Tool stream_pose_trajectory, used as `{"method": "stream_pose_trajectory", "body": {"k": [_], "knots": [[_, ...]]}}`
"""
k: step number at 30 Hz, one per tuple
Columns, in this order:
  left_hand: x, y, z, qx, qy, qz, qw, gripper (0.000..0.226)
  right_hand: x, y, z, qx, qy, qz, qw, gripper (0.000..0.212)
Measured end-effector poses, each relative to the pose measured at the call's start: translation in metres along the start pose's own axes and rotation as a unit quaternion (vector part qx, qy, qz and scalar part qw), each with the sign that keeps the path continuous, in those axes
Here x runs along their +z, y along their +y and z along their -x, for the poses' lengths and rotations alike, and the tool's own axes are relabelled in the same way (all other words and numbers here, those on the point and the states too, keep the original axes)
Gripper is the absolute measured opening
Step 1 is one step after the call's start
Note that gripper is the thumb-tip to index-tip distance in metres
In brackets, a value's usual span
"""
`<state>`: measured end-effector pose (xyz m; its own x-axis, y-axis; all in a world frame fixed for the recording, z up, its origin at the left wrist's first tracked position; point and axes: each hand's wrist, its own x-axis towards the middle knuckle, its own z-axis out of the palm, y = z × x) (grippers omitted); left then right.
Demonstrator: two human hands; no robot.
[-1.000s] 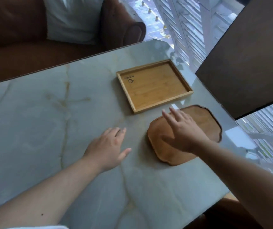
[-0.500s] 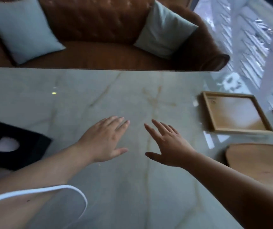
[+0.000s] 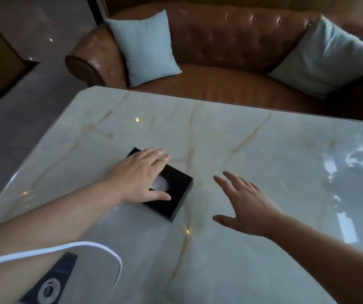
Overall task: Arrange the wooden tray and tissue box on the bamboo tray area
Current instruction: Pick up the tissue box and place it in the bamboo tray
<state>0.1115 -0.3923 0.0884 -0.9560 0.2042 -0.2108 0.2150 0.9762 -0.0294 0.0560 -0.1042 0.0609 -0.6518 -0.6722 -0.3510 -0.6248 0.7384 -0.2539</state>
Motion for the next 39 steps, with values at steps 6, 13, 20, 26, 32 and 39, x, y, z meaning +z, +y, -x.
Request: {"method": "stream_pose_trajectory", "body": {"k": [6,13,20,26,32,39], "knots": [[0.004,-0.077,-0.002,0.026,-0.074,-0.042,0.996,0.123,0.004,-0.053,-0.042,0.0,0.008,-0.014,1.0,0.102],[0.029,-0.098,-0.027,0.064,-0.169,-0.102,0.978,0.137,0.018,-0.101,-0.086,0.018,-0.002,0.027,0.999,0.117],[0.036,-0.093,-0.042,0.091,-0.223,-0.128,0.962,0.148,0.042,-0.112,-0.097,0.045,-0.038,0.088,0.994,0.128],[0.031,-0.068,-0.03,0.12,-0.146,-0.127,0.974,0.127,0.036,-0.088,-0.078,0.018,0.015,0.063,0.998,0.122],[0.018,0.006,-0.033,0.147,-0.054,-0.089,0.984,0.118,0.021,-0.017,-0.011,0.02,0.043,0.092,0.995,0.121],[-0.006,0.115,-0.072,0.163,-0.009,-0.078,0.983,0.117,-0.004,0.071,0.064,0.051,0.02,0.102,0.993,0.122]]}}
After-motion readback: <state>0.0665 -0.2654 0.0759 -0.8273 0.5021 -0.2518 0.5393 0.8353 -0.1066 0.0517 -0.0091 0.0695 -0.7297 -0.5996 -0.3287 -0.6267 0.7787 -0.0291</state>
